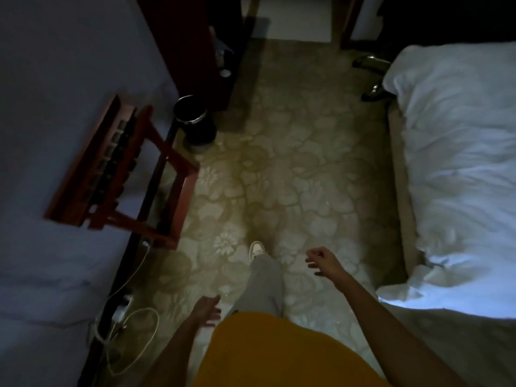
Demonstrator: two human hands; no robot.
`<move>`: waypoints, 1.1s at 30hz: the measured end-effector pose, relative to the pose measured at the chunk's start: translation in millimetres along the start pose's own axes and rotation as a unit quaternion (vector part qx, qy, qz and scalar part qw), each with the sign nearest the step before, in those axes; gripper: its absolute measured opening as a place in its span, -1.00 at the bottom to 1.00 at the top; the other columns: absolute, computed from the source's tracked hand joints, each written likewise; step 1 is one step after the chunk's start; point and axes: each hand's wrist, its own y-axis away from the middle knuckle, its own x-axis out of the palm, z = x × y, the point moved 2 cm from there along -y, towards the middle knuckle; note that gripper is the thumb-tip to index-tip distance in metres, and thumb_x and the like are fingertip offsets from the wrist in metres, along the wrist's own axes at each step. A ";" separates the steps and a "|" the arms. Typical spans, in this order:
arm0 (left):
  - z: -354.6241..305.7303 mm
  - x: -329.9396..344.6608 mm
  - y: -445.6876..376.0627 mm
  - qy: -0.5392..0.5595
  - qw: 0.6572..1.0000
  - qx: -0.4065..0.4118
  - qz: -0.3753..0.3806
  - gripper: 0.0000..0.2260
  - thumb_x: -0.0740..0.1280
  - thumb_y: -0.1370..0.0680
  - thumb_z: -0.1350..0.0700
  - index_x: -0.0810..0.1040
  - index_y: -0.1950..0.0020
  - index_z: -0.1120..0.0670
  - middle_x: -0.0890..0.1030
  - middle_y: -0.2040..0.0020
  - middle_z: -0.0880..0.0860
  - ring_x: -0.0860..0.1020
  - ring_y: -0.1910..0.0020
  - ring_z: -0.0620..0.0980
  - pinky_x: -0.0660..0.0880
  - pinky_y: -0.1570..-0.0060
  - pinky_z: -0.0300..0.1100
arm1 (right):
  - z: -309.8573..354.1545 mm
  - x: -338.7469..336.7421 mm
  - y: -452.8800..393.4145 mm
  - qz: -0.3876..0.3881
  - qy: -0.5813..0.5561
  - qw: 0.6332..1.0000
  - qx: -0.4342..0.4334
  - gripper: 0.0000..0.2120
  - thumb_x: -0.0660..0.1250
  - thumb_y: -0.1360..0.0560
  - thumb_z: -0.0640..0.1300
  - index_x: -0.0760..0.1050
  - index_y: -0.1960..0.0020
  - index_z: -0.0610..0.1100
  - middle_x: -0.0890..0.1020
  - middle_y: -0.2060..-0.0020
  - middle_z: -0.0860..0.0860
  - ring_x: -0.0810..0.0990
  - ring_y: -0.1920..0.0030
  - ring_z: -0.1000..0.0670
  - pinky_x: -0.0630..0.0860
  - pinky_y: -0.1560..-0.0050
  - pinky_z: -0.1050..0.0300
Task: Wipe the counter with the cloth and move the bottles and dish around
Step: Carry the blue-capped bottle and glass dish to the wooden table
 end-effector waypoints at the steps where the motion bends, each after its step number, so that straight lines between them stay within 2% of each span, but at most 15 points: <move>1: -40.4 -0.8 -10.0 -0.008 1.000 0.009 -0.002 -0.58 0.32 -0.67 -0.08 0.49 -0.33 0.24 0.63 -0.19 0.27 0.65 -0.06 0.21 0.59 -0.08 0.13 | 3.6 -11.8 -8.6 -0.019 -0.007 1.000 0.023 -0.76 0.33 -0.63 0.00 0.50 -0.21 -0.11 0.67 -0.06 -0.07 0.67 -0.04 -0.06 0.58 0.06 0.08; 7: -333.2 -8.4 -24.0 -0.056 0.983 0.174 0.032 -0.63 0.25 -0.69 -0.10 0.53 -0.31 0.15 0.67 -0.16 0.17 0.67 -0.07 0.12 0.59 0.14 -0.09 | 39.2 -68.7 -51.5 -0.076 -0.043 0.990 0.115 -0.76 0.33 -0.62 -0.04 0.52 -0.21 -0.17 0.67 -0.07 -0.16 0.65 0.01 -0.12 0.55 0.10 0.06; 12: -517.5 -17.5 -34.3 -0.059 0.963 0.260 0.048 -0.69 0.30 -0.65 -0.15 0.56 -0.22 0.06 0.72 -0.08 0.08 0.72 -0.02 0.06 0.62 -0.10 0.08 | 91.2 -98.1 -114.6 -0.084 -0.097 0.980 0.151 -0.73 0.34 -0.61 -0.07 0.53 -0.24 -0.20 0.67 -0.04 -0.16 0.65 0.03 -0.14 0.55 0.06 0.01; 17: -613.2 -33.7 -91.2 -0.065 0.970 0.232 0.042 -0.60 0.34 -0.62 -0.19 0.56 -0.25 0.11 0.73 -0.08 0.10 0.72 -0.03 0.10 0.64 -0.09 0.08 | 201.6 -122.7 -221.5 -0.077 -0.116 0.981 0.137 -0.76 0.29 -0.64 -0.06 0.54 -0.22 -0.18 0.65 -0.11 -0.17 0.63 -0.09 -0.17 0.57 -0.09 -0.09; 21: -645.4 -61.5 -135.4 -0.030 0.990 0.141 0.000 -0.57 0.32 -0.62 -0.19 0.55 -0.29 0.13 0.71 -0.11 0.12 0.70 -0.07 0.12 0.63 -0.01 0.03 | 336.7 -153.2 -315.3 -0.055 -0.091 0.990 0.094 -0.74 0.26 -0.66 0.00 0.56 -0.19 -0.16 0.66 -0.09 -0.14 0.64 -0.05 -0.12 0.57 0.07 0.04; 26: -697.8 -93.3 -180.7 0.028 0.998 0.050 -0.030 -0.57 0.31 -0.64 -0.15 0.58 -0.30 0.17 0.71 -0.10 0.13 0.68 -0.08 0.15 0.60 -0.02 0.03 | 516.6 -200.5 -421.2 -0.052 -0.054 0.997 0.003 -0.80 0.25 -0.66 -0.02 0.55 -0.16 -0.11 0.69 -0.06 -0.10 0.66 0.02 -0.05 0.61 -0.05 -0.06; 29: -758.4 -102.5 -208.4 0.043 0.998 0.040 -0.034 -0.61 0.28 -0.67 -0.12 0.57 -0.30 0.17 0.70 -0.10 0.14 0.67 -0.07 0.14 0.60 0.03 0.01 | 591.9 -219.3 -476.3 -0.048 -0.066 0.997 -0.014 -0.76 0.26 -0.67 -0.01 0.56 -0.19 -0.14 0.68 -0.04 -0.09 0.66 0.02 -0.02 0.59 0.06 0.06; 33: -877.7 -104.1 -249.6 0.021 0.998 0.055 -0.020 -0.62 0.24 -0.68 -0.16 0.55 -0.27 0.11 0.67 -0.15 0.14 0.65 -0.09 0.12 0.59 -0.01 0.03 | 646.1 -240.8 -547.1 -0.053 -0.059 0.997 0.007 -0.75 0.26 -0.66 -0.01 0.59 -0.17 -0.15 0.69 -0.04 -0.11 0.65 0.08 0.01 0.56 0.09 0.09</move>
